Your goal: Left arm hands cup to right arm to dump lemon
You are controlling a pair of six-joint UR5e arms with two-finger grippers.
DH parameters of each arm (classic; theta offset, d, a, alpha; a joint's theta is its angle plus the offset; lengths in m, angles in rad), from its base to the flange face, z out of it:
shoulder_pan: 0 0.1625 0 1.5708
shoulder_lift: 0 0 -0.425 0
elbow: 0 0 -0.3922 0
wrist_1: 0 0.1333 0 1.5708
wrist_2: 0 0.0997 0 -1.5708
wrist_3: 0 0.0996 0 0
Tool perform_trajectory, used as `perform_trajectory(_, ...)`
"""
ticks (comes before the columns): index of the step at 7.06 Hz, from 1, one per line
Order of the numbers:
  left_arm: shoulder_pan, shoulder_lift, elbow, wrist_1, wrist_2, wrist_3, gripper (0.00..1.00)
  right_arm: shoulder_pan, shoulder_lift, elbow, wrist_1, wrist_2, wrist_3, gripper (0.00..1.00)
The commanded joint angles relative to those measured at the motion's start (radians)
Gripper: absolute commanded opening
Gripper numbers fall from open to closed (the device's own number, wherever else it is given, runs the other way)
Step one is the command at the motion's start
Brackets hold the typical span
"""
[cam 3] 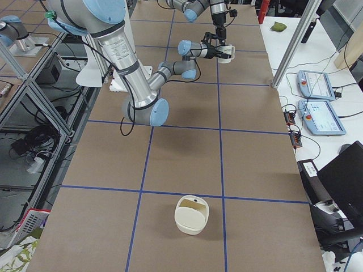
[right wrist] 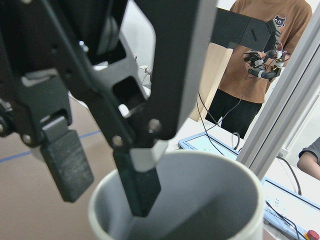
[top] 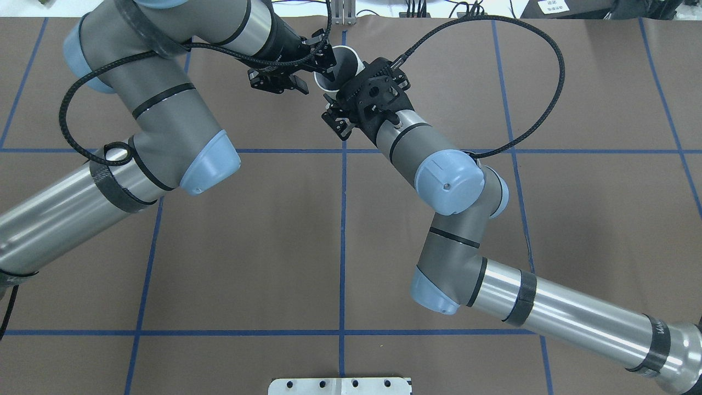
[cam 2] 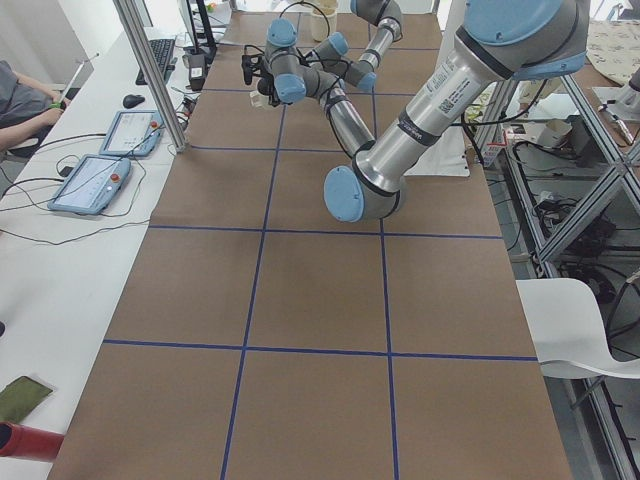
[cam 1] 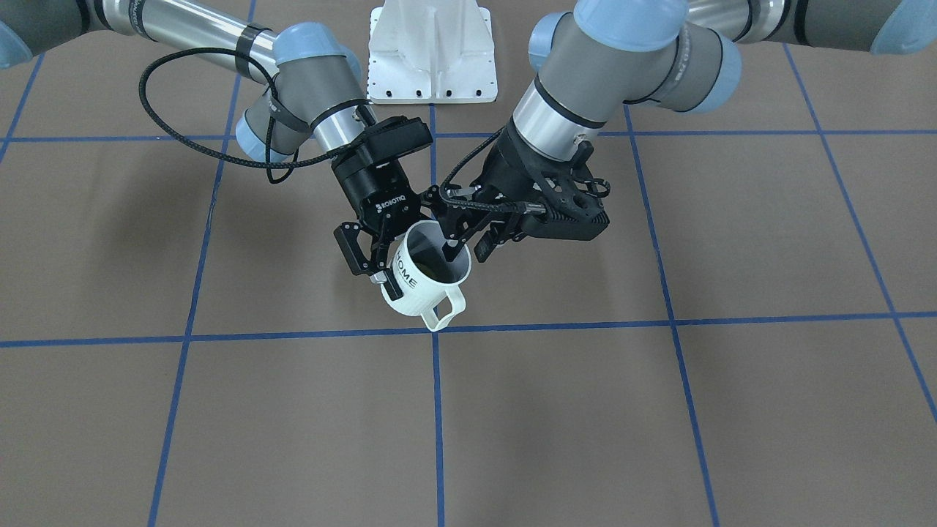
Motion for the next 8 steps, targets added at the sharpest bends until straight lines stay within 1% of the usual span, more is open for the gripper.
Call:
perform_trajectory(1, -0.014, 0.005, -0.022, 0.005, -0.010, 0.010, 1.00, -0.003, -0.005, 0.000, 0.000, -0.001, -0.001, 0.37)
perform_trajectory(2, -0.027, 0.008, -0.026, 0.008, -0.016, 0.035, 1.00, -0.001, -0.008, 0.001, 0.000, 0.001, -0.001, 0.35)
perform_trajectory(3, -0.070, 0.046, -0.027, 0.008, -0.067, 0.085, 1.00, 0.000, -0.008, 0.004, 0.004, -0.001, -0.001, 0.34)
perform_trajectory(4, -0.136, 0.107, -0.039, 0.008, -0.132, 0.163, 1.00, 0.010, -0.008, 0.021, 0.009, -0.002, 0.011, 0.29)
perform_trajectory(5, -0.193, 0.173, -0.059, 0.008, -0.176, 0.255, 1.00, 0.037, -0.040, 0.044, 0.009, -0.002, 0.013, 0.29)
perform_trajectory(6, -0.227, 0.248, -0.090, 0.008, -0.197, 0.370, 1.00, 0.062, -0.100, 0.108, 0.008, -0.004, 0.028, 0.29)
perform_trajectory(7, -0.265, 0.298, -0.095, 0.010, -0.213, 0.457, 1.00, 0.086, -0.145, 0.150, 0.006, -0.004, 0.046, 0.29)
perform_trajectory(8, -0.306, 0.329, -0.104, 0.042, -0.217, 0.534, 1.00, 0.109, -0.175, 0.171, 0.008, 0.002, 0.080, 0.30)
